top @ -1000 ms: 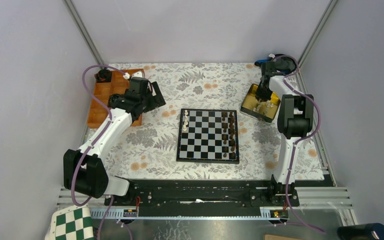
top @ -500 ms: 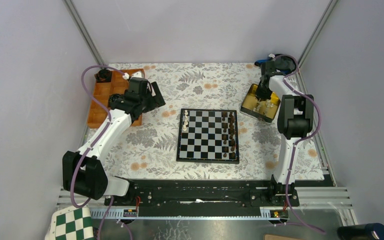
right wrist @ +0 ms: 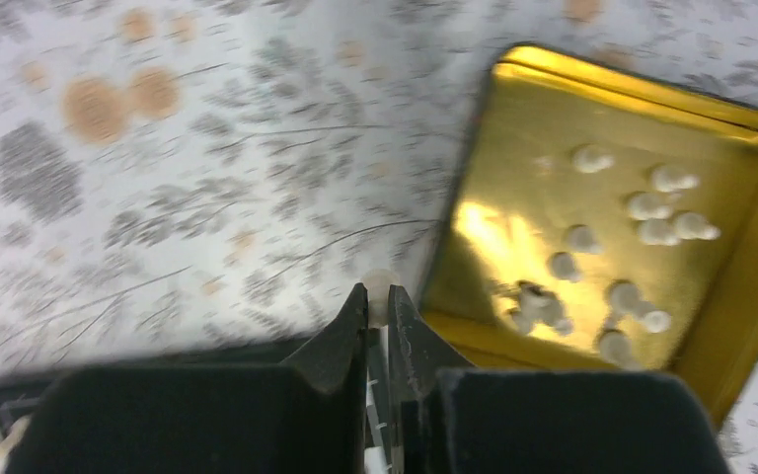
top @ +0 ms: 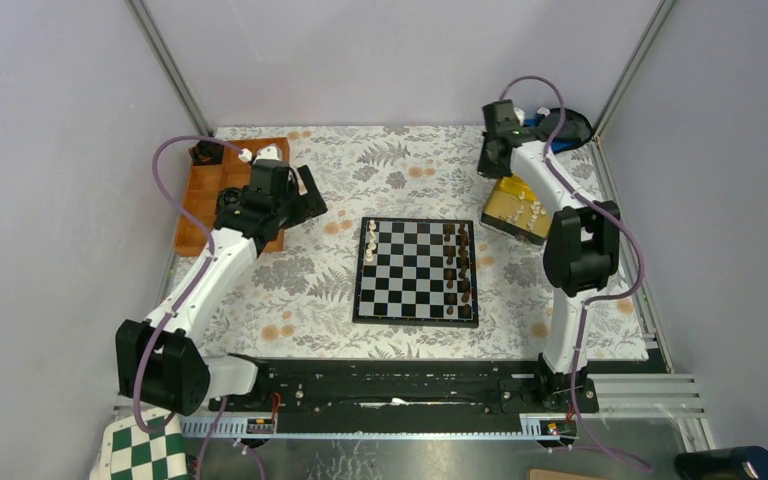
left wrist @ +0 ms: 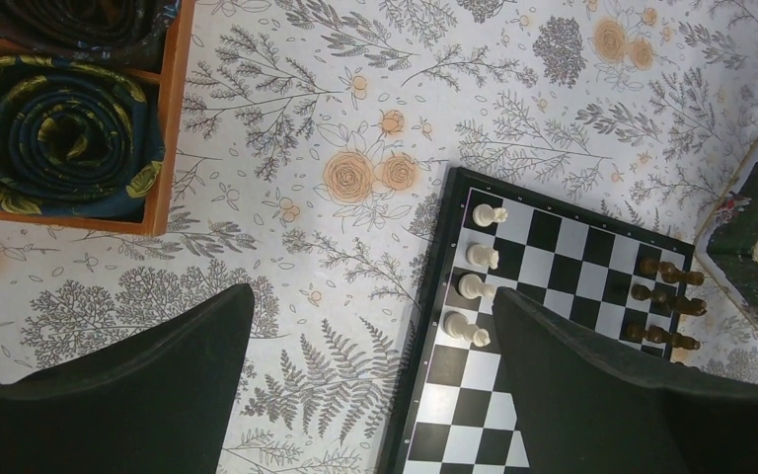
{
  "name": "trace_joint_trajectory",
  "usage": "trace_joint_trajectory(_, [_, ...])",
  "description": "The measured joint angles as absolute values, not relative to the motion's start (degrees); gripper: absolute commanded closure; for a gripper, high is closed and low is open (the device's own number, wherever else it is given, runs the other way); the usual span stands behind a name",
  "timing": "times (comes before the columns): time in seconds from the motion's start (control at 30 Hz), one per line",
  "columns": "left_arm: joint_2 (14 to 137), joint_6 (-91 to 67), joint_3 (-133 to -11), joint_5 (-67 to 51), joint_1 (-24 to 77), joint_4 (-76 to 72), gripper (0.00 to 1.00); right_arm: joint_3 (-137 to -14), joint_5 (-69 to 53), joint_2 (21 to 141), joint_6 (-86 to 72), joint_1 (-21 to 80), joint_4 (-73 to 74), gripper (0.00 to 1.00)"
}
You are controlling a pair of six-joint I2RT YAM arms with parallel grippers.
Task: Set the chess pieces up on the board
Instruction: Pick up the chess piece from the storage box, then place the chess piece on the chessboard.
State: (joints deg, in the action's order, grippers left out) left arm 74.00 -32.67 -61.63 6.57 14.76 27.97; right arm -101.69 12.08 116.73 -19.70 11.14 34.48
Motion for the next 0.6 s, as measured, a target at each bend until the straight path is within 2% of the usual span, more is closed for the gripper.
trace_joint_trajectory(0.33, [70.26, -32.67, -60.03, 6.48, 14.76, 28.34, 0.01, -107.24, 12.53, 116.27, -19.05, 29.76, 38.79, 1.00])
trace_joint_trajectory(0.6, [67.18, -32.64, -58.74, 6.42, 14.76, 28.93, 0.01, -114.74, 12.34, 124.22, -19.00, 38.83, 41.56, 1.00])
